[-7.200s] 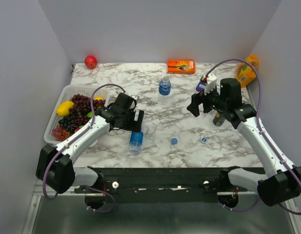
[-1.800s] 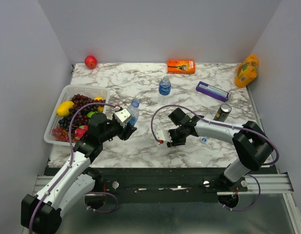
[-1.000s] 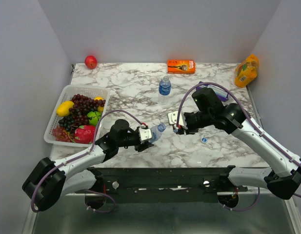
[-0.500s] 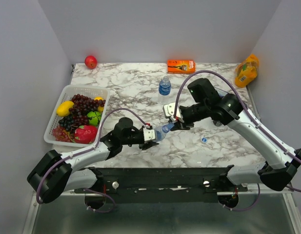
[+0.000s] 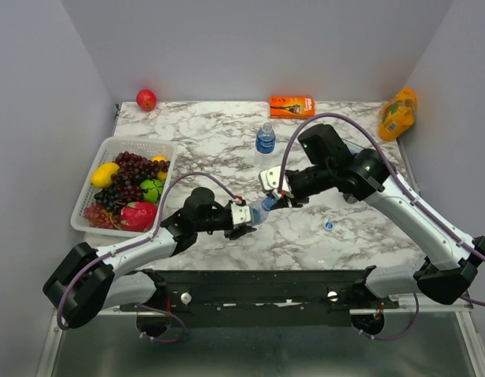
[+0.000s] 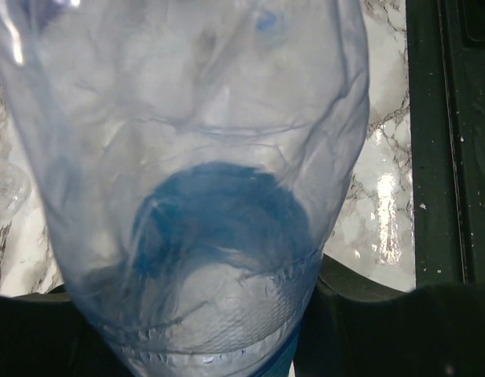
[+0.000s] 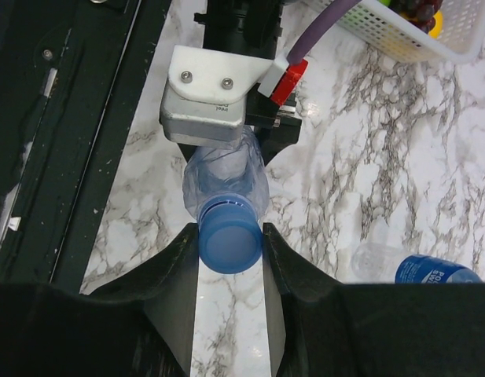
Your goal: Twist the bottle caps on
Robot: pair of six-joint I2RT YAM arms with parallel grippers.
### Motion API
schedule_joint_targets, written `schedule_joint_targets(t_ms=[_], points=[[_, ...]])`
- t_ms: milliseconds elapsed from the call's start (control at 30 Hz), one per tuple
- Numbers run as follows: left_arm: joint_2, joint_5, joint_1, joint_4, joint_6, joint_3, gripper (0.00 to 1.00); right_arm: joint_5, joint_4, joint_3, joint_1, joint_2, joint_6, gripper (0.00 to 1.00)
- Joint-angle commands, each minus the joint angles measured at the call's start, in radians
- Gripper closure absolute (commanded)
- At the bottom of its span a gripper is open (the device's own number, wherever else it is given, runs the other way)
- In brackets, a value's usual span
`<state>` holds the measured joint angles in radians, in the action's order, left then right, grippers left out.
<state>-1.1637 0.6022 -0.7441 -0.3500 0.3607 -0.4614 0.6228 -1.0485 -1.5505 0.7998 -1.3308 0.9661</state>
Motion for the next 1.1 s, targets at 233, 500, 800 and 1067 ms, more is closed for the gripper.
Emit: schedule_joint_targets(t_ms=[233, 500, 800, 1067], points=[[0.071, -0.047, -0.005, -0.118, -0.054, 0.018, 1.00, 0.026, -0.056, 0.001, 0.013, -0.038, -0.046, 0.67], [0.067, -0.100, -0.005, -0.181, -0.088, 0.004, 1.00, 0.051, -0.094, -0.002, 0.013, -0.085, -0.118, 0.66], [0.053, -0.228, -0.009, -0.170, -0.049, -0.039, 1.00, -0.009, -0.050, -0.006, 0.012, -0.139, -0.340, 0.66], [0.036, -0.301, -0.014, -0.218, -0.132, -0.049, 1.00, -0.067, 0.031, 0.009, -0.031, -0.205, -0.728, 0.87]])
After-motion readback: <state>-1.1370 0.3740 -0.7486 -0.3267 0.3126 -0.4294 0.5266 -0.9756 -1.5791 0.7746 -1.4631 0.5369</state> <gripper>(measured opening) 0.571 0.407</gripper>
